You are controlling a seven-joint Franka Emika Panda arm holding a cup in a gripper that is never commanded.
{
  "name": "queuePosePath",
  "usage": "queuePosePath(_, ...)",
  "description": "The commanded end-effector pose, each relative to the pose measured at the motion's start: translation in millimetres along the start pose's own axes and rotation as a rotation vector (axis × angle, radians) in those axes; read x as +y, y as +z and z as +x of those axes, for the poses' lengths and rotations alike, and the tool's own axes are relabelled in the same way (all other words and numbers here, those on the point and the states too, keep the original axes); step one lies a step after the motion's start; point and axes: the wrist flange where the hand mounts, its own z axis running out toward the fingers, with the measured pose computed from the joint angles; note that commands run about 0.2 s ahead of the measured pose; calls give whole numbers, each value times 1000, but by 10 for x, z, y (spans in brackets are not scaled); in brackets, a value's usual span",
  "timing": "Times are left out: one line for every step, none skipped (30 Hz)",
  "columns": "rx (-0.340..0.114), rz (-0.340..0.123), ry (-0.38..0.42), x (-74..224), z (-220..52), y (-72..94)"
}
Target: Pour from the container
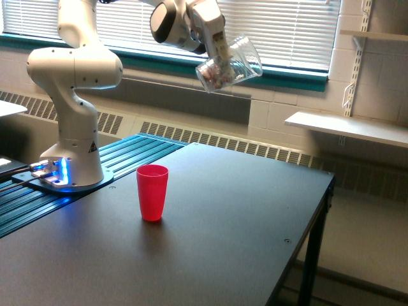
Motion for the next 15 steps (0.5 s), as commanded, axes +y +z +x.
queuePosePath(29, 21, -22, 124, 25, -93)
queuePosePath(29, 25, -20, 142, 13, -107)
queuePosePath(29, 27, -23, 149, 0, -120)
queuePosePath(25, 31, -30, 149, -21, -133)
queuePosePath(25, 40, -29, 144, -39, -156)
queuePosePath(31, 59, -7, 146, -64, -195)
queuePosePath(29, 65, 14, 177, -89, -203)
queuePosePath(23, 69, 28, 211, -125, -208)
queuePosePath(16, 75, 31, 222, -160, -217)
queuePosePath(7, 84, 54, 265, -194, -229)
queuePosePath(5, 91, 82, 311, -211, -238)
queuePosePath(-3, 100, 113, 363, -239, -246)
queuePosePath(-17, 111, 136, 404, -276, -246)
queuePosePath(-28, 124, 160, 437, -317, -254)
queuePosePath(-34, 132, 175, 454, -352, -261)
